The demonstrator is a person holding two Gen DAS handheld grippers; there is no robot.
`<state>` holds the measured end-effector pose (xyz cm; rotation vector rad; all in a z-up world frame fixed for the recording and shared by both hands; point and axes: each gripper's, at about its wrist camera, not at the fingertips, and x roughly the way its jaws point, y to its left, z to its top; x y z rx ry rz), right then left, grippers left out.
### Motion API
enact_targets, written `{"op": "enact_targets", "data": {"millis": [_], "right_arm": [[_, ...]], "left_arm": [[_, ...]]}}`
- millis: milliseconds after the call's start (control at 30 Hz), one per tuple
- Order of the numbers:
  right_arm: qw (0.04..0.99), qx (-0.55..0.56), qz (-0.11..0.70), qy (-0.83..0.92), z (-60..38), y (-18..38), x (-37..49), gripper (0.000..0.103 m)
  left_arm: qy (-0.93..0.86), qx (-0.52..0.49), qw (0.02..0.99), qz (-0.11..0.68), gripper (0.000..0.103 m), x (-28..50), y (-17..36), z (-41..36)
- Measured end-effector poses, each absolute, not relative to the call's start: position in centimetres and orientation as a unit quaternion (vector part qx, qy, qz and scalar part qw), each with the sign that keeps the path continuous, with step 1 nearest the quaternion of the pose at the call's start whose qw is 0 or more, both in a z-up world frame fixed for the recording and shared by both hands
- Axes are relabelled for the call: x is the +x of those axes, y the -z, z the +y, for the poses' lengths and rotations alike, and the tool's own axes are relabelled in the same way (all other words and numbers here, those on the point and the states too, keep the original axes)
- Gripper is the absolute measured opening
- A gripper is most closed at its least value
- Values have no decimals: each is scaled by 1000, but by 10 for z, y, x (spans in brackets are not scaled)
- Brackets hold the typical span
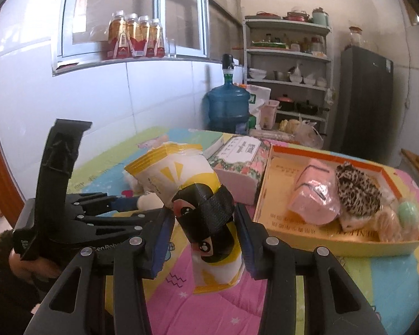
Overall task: Organize soft objects
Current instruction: 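Grasp the cream plush bunny with the left tool while the right tool grasps the yellow-black bagged snack, then carry the plush bunny and bagged snack over the box with both tools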
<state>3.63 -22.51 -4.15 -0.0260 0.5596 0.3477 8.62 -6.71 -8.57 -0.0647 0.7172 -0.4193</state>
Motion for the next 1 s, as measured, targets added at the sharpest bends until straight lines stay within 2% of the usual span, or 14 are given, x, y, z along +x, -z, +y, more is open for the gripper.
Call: {"op": "enact_targets", "data": {"millis": [333, 1000], "right_arm": [[947, 23, 282, -154, -237, 44, 35, 46], [967, 33, 240, -78, -290, 19, 26, 46]], "left_arm": [[206, -20, 925, 318, 40, 71, 70, -72], [261, -11, 935, 240, 40, 61, 7, -118]]}}
